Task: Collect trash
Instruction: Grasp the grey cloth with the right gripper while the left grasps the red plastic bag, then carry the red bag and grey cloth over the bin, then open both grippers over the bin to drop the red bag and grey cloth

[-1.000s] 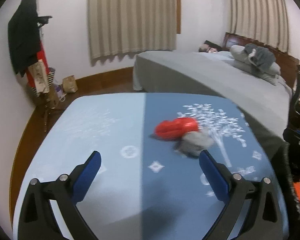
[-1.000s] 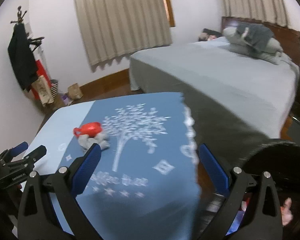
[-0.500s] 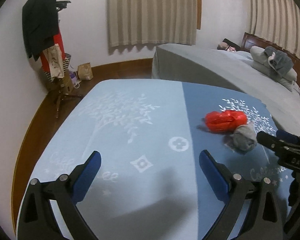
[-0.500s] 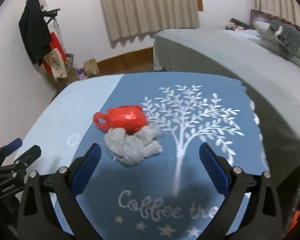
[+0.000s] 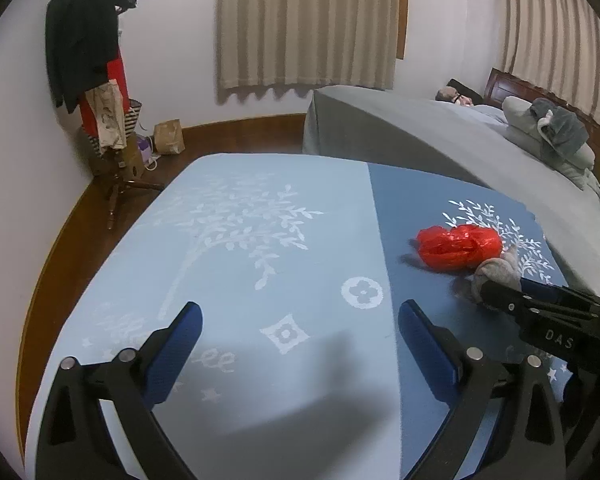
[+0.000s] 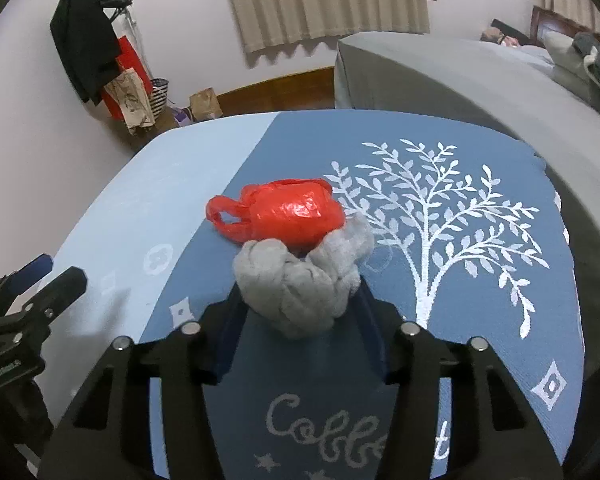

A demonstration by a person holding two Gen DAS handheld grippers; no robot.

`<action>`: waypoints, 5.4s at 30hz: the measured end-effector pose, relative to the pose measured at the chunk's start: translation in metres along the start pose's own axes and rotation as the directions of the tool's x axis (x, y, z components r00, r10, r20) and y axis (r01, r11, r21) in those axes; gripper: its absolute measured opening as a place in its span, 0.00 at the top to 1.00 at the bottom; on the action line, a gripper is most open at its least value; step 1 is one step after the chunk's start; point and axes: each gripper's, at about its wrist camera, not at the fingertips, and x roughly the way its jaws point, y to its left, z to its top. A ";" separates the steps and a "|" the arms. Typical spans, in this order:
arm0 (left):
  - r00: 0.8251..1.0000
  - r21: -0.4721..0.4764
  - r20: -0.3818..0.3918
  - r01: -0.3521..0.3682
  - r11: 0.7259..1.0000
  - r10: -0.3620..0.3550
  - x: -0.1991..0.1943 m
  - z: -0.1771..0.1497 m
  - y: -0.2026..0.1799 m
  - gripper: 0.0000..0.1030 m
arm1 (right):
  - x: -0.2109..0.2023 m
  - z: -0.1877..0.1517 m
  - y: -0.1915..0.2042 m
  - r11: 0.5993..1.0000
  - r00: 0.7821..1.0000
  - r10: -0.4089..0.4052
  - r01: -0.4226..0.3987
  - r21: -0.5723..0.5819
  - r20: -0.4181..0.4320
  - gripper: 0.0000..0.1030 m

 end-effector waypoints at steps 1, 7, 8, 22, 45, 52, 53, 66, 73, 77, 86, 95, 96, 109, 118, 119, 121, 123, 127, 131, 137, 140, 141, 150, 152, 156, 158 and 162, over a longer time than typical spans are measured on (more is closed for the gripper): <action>1.000 0.003 0.000 0.003 1.000 -0.003 0.000 0.000 -0.002 0.06 | -0.002 -0.001 -0.001 1.000 1.000 0.006 -0.006 0.004 0.002 0.54; 0.999 0.017 0.003 0.037 0.999 -0.038 0.003 0.006 -0.021 0.06 | -0.027 -0.009 -0.019 0.999 0.999 0.005 -0.006 0.032 0.031 0.55; 0.999 0.022 0.002 0.047 0.999 -0.047 0.004 0.008 -0.027 0.06 | -0.032 -0.011 -0.026 0.999 0.999 0.000 -0.001 0.039 0.034 0.55; 0.983 0.079 -0.043 0.183 0.980 -0.180 0.041 0.023 -0.113 0.06 | -0.061 -0.026 -0.103 0.984 0.990 -0.126 0.116 0.133 0.067 0.54; 0.965 0.093 -0.111 0.248 0.964 -0.237 0.067 0.023 -0.140 0.54 | -0.068 -0.028 -0.107 0.985 0.991 -0.103 0.090 0.151 0.080 0.54; 0.967 0.089 -0.063 0.252 0.964 -0.247 0.033 0.024 -0.135 0.55 | -0.081 -0.031 -0.105 0.985 0.991 -0.095 0.080 0.156 0.093 0.54; 0.968 0.088 -0.059 0.248 0.965 -0.243 0.029 0.024 -0.134 0.55 | -0.083 -0.031 -0.104 0.984 0.991 -0.095 0.079 0.158 0.095 0.54; 0.974 0.090 0.001 0.227 0.970 -0.228 -0.040 0.016 -0.137 0.55 | -0.139 -0.049 -0.100 0.982 0.980 -0.123 0.098 0.161 0.157 0.54; 0.966 0.114 0.025 0.252 0.961 -0.257 -0.073 0.010 -0.153 0.55 | -0.177 -0.063 -0.101 0.980 0.971 -0.151 0.122 0.159 0.184 0.54; 0.959 0.137 0.035 0.275 0.952 -0.282 -0.092 0.003 -0.164 0.55 | -0.201 -0.074 -0.102 0.979 0.966 -0.164 0.134 0.155 0.201 0.54; 0.941 0.168 0.043 0.326 0.930 -0.337 -0.127 -0.009 -0.188 0.55 | -0.250 -0.099 -0.109 0.973 0.950 -0.198 0.161 0.168 0.240 0.54; 0.918 0.216 0.052 0.375 0.902 -0.394 -0.160 -0.021 -0.214 0.55 | -0.293 -0.123 -0.121 0.960 0.930 -0.249 0.200 0.198 0.270 0.54; 0.915 0.220 0.052 0.380 0.898 -0.400 -0.163 -0.022 -0.216 0.55 | -0.299 -0.127 -0.123 0.957 0.927 -0.257 0.206 0.203 0.274 0.54; 0.872 0.299 0.057 0.450 0.842 -0.486 -0.205 -0.036 -0.265 0.55 | -0.351 -0.162 -0.147 0.929 0.890 -0.335 0.257 0.267 0.308 0.54; 0.839 0.355 0.051 0.492 0.795 -0.542 -0.227 -0.041 -0.300 0.54 | -0.378 -0.179 -0.162 0.905 0.863 -0.388 0.290 0.312 0.324 0.54; 0.835 0.362 0.052 0.495 0.790 -0.547 -0.229 -0.042 -0.304 0.54 | -0.380 -0.180 -0.164 0.902 0.860 -0.394 0.293 0.317 0.325 0.54; 0.828 0.373 0.048 0.504 0.779 -0.559 -0.232 -0.043 -0.311 0.54 | -0.385 -0.184 -0.169 0.895 0.854 -0.407 0.301 0.328 0.325 0.54; 0.821 0.385 0.046 0.511 0.769 -0.569 -0.234 -0.044 -0.318 0.54 | -0.389 -0.186 -0.171 0.889 0.848 -0.419 0.309 0.338 0.325 0.54; 0.808 0.404 0.032 0.528 0.747 -0.589 -0.236 -0.047 -0.333 0.54 | -0.394 -0.191 -0.180 0.876 0.840 -0.442 0.329 0.353 0.315 0.54; 0.792 0.424 0.012 0.548 0.720 -0.610 -0.232 -0.051 -0.353 0.54 | -0.392 -0.197 -0.191 0.864 0.838 -0.458 0.340 0.371 0.297 0.54; 0.763 0.439 -0.087 0.606 0.663 -0.640 -0.205 -0.059 -0.385 0.23 | -0.378 -0.205 -0.215 0.837 0.838 -0.489 0.373 0.400 0.241 0.38; 0.755 0.437 -0.116 0.622 0.650 -0.645 -0.195 -0.059 -0.395 0.19 | -0.376 -0.207 -0.226 0.821 0.830 -0.510 0.392 0.415 0.226 0.33; 0.757 0.435 -0.121 0.622 0.651 -0.642 -0.192 -0.059 -0.396 0.16 | -0.376 -0.207 -0.229 0.816 0.827 -0.516 0.397 0.420 0.223 0.31; 0.805 0.396 -0.069 0.564 0.725 -0.590 -0.188 -0.041 -0.361 0.06 | -0.383 -0.210 -0.238 0.794 0.818 -0.533 0.397 0.460 0.215 0.10; 0.822 0.395 -0.056 0.539 0.743 -0.567 -0.191 -0.039 -0.351 0.06 | -0.385 -0.209 -0.233 0.803 0.824 -0.522 0.388 0.453 0.220 0.09; 0.851 0.392 -0.038 0.495 0.775 -0.524 -0.201 -0.041 -0.329 0.06 | -0.392 -0.204 -0.218 0.828 0.838 -0.491 0.364 0.427 0.237 0.07; 0.859 0.392 -0.030 0.480 0.785 -0.511 -0.207 -0.041 -0.321 0.06 | -0.395 -0.200 -0.208 0.838 0.841 -0.482 0.362 0.409 0.243 0.07; 0.871 0.397 -0.008 0.454 0.798 -0.492 -0.223 -0.043 -0.306 0.06 | -0.399 -0.192 -0.190 0.852 0.852 -0.463 0.352 0.388 0.244 0.07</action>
